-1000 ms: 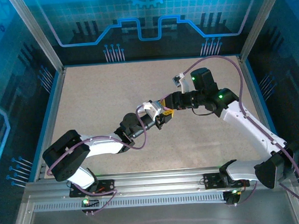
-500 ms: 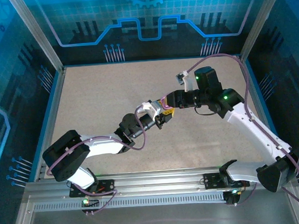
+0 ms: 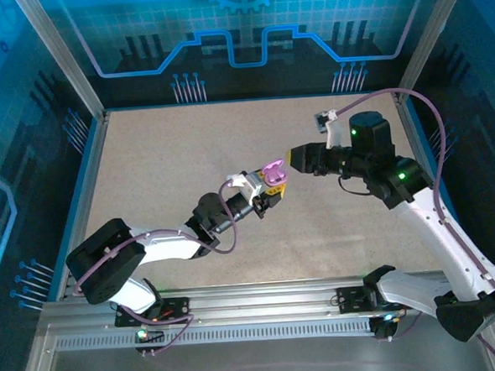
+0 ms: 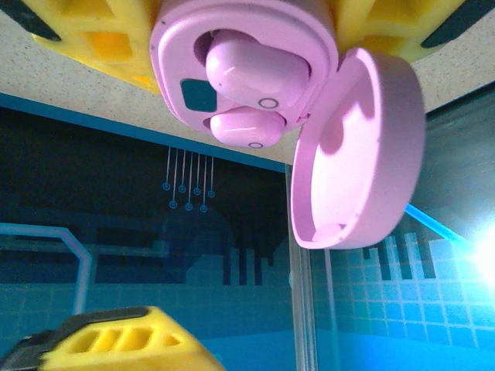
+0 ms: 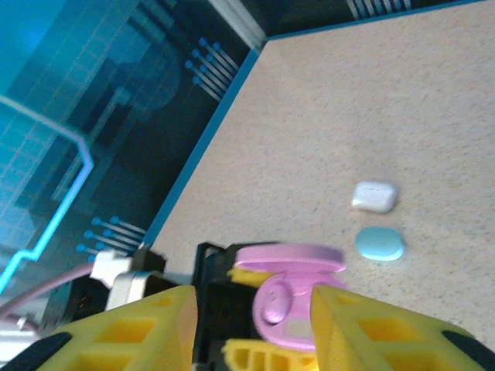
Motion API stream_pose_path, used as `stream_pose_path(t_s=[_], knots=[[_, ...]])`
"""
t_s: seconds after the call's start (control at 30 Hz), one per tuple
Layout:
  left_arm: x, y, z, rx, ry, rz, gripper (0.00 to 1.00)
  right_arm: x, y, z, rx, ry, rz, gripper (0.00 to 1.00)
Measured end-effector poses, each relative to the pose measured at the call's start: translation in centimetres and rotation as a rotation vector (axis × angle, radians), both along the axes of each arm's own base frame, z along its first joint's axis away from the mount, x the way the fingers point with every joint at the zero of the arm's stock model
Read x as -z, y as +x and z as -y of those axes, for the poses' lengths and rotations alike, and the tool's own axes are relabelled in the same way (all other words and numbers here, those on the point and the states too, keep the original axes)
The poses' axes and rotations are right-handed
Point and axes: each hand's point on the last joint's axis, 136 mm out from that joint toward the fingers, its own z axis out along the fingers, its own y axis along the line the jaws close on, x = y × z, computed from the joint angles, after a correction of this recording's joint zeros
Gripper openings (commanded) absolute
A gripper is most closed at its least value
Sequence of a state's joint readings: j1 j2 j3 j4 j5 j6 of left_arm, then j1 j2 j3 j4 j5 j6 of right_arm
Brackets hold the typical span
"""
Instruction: Insert the wireless bluetooth earbuds into the charging case
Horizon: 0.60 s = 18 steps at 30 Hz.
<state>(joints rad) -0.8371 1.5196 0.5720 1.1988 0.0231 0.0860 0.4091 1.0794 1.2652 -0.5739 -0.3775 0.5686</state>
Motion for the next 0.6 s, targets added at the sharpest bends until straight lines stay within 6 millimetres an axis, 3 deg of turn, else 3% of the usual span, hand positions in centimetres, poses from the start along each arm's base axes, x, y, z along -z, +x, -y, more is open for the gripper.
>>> stream_pose_path(t_s=[0.17,0.4,0.6], knots=[[-0.7,-0.8,-0.2,0.026,-0.011,0.016,0.36,1.4,2.1,0.7,0.046,0.009,-0.077,0.51],[-1.6,-1.8,-0.2,0.071,-0.017,0.033,0.36,2.6,3.9,-1.2,-0.028,0.028,-0.193,0.53],[-1.5,-2.2,0.0,0.095,-0.007,0.029,0.36,4.7,4.1,-2.4,-0.085,0.003,-0.298,0.54]])
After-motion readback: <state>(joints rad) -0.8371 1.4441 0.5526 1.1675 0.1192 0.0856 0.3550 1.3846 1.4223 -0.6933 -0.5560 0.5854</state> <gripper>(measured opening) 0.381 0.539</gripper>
